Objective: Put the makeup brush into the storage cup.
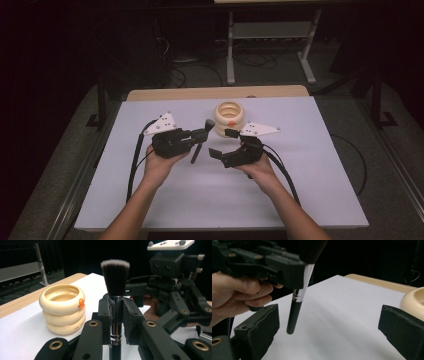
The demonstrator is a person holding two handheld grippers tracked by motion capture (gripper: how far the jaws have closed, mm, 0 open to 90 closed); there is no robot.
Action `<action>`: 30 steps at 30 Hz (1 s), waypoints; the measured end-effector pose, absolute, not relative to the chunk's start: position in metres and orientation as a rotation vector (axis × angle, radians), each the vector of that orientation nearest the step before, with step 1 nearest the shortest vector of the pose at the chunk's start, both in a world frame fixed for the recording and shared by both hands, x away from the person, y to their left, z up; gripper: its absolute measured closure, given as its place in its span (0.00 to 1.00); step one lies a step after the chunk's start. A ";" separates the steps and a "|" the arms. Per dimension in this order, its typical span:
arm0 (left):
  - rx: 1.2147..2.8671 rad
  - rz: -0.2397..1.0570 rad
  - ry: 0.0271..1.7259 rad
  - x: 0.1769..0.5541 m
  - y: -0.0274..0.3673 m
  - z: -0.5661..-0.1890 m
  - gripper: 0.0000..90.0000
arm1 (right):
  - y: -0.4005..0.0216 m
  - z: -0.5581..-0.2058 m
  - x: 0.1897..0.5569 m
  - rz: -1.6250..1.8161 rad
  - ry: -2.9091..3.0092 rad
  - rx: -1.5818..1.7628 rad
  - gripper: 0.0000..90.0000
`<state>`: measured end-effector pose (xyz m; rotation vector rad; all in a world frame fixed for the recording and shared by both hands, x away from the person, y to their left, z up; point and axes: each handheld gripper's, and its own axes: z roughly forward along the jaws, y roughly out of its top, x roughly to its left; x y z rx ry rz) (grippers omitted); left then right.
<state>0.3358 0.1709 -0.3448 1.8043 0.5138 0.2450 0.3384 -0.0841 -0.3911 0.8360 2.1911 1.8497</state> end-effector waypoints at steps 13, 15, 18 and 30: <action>1.812 0.221 0.505 0.332 0.159 -0.352 0.87 | -0.073 -0.396 0.334 1.884 2.235 0.832 0.15; 1.809 0.220 0.503 0.332 0.158 -0.352 0.87 | -0.071 -0.397 0.334 1.886 2.246 0.837 0.18; 1.810 0.218 0.501 0.332 0.158 -0.352 0.87 | -0.066 -0.398 0.332 1.878 2.252 0.832 0.25; 1.810 0.199 0.499 0.331 0.156 -0.354 0.87 | -0.060 -0.397 0.329 1.926 2.254 0.880 0.54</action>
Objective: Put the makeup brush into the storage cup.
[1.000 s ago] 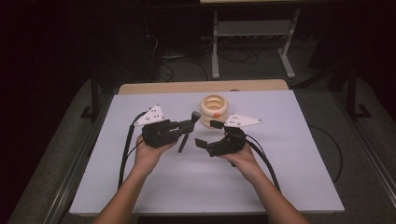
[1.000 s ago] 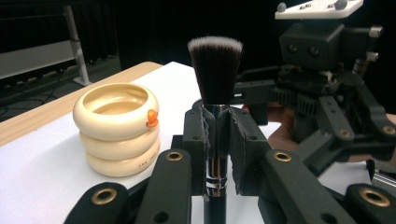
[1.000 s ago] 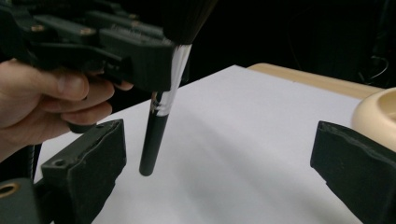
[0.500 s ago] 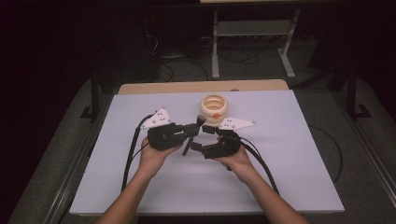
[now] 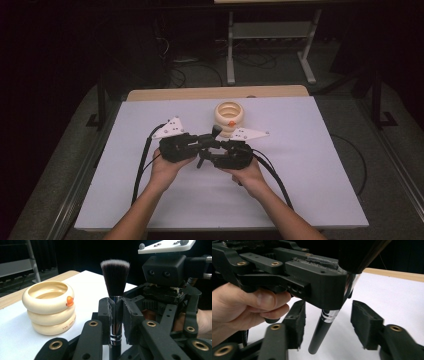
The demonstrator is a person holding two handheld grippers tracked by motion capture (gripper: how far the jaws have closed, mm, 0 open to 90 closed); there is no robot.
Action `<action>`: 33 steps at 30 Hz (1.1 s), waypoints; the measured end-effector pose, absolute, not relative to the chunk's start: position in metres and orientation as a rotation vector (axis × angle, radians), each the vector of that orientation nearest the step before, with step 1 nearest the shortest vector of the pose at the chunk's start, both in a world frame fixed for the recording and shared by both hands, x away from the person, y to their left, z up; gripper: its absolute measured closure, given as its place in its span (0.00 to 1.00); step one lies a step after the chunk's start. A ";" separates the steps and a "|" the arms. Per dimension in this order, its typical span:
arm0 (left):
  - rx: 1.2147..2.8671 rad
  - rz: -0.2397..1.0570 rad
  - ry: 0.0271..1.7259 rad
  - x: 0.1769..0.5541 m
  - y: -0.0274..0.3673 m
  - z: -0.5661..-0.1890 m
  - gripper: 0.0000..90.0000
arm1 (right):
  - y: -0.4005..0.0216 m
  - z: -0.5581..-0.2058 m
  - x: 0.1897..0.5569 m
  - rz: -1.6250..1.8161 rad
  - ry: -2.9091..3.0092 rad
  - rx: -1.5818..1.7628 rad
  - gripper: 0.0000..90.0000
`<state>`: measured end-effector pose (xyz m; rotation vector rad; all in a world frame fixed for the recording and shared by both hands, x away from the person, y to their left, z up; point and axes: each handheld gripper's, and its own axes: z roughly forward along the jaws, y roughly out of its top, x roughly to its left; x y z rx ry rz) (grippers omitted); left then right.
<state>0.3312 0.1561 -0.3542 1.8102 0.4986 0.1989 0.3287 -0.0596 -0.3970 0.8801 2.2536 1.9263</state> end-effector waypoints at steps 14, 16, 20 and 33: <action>1.794 0.186 0.500 0.331 0.156 -0.355 0.87 | -0.059 -0.396 0.330 1.944 2.276 0.931 0.76; 1.796 0.182 0.499 0.331 0.156 -0.355 0.87 | -0.060 -0.396 0.330 1.943 2.279 0.934 0.80; 1.798 0.184 0.501 0.331 0.156 -0.355 0.87 | -0.060 -0.396 0.330 1.942 2.281 0.937 0.83; 1.790 0.172 0.499 0.333 0.157 -0.355 0.77 | -0.063 -0.397 0.332 1.944 2.289 0.981 0.86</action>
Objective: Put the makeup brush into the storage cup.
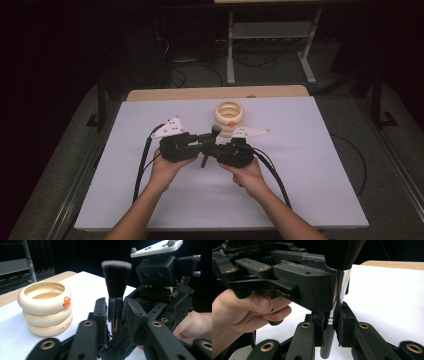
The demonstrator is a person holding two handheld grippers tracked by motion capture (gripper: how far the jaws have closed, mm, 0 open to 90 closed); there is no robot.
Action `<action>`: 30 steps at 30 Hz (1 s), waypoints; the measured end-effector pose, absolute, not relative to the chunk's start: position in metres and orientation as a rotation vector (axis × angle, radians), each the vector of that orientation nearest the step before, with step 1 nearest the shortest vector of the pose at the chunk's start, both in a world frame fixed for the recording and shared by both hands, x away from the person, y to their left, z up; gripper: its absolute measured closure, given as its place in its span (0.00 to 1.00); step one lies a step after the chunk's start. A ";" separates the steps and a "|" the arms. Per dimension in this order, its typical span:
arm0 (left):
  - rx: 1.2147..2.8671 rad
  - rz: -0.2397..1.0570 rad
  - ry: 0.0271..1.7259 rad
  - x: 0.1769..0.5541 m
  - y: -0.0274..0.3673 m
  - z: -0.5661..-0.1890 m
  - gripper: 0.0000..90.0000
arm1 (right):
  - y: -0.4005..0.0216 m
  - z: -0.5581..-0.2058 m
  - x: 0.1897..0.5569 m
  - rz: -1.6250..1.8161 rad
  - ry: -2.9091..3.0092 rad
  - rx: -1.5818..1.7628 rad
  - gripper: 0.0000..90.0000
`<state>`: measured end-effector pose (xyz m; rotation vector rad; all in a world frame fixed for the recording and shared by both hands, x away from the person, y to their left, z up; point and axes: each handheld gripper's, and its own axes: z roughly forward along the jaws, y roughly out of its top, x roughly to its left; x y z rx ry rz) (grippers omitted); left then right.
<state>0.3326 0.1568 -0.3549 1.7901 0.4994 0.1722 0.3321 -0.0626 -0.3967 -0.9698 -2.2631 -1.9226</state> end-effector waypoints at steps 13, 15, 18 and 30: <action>1.779 0.170 0.504 0.334 0.167 -0.351 0.57 | -0.073 -0.394 0.335 -1.888 -2.349 -1.010 0.86; 1.784 0.172 0.505 0.335 0.169 -0.351 0.55 | -0.074 -0.394 0.335 -1.880 -2.364 -1.008 0.86; 1.792 0.182 0.506 0.334 0.171 -0.350 0.52 | -0.076 -0.393 0.335 -1.874 -2.387 -1.008 0.86; 1.814 0.197 0.479 0.327 0.181 -0.352 0.41 | -0.083 -0.390 0.336 -1.845 -2.465 -1.017 0.86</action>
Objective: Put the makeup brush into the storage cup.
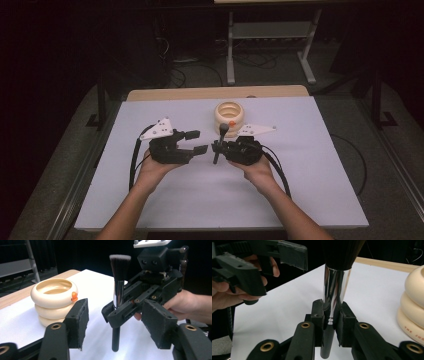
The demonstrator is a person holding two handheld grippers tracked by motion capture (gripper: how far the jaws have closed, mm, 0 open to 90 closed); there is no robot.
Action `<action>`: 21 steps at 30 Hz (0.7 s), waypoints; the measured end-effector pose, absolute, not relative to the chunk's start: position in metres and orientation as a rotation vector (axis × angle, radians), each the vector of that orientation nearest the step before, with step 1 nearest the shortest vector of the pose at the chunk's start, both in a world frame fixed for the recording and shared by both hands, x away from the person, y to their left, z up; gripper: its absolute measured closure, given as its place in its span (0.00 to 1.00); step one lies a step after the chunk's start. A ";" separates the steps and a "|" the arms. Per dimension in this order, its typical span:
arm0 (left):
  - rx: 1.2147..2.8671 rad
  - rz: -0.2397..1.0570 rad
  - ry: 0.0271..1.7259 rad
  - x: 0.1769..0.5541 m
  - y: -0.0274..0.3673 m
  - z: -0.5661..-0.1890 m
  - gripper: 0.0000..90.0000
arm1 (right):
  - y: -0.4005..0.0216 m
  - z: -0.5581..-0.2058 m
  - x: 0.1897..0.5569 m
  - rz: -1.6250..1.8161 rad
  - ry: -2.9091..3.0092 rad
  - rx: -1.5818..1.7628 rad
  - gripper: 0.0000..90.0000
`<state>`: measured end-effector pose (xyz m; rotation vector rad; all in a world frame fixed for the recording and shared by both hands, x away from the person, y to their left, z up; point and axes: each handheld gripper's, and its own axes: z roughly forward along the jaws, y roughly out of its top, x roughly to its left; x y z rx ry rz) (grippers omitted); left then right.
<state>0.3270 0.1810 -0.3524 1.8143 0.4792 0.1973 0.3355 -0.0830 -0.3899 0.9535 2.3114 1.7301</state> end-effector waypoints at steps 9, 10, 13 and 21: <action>1.804 0.219 0.477 0.320 0.192 -0.356 0.30 | -0.090 -0.388 0.336 1.672 2.318 0.936 0.86; 1.798 0.223 0.477 0.320 0.193 -0.357 0.30 | -0.090 -0.388 0.336 1.671 2.319 0.934 0.86; 1.781 0.230 0.480 0.318 0.196 -0.358 0.27 | -0.092 -0.387 0.336 1.655 2.316 0.925 0.86; 1.763 0.255 0.510 0.313 0.209 -0.364 0.20 | -0.095 -0.385 0.336 1.637 2.313 0.924 0.86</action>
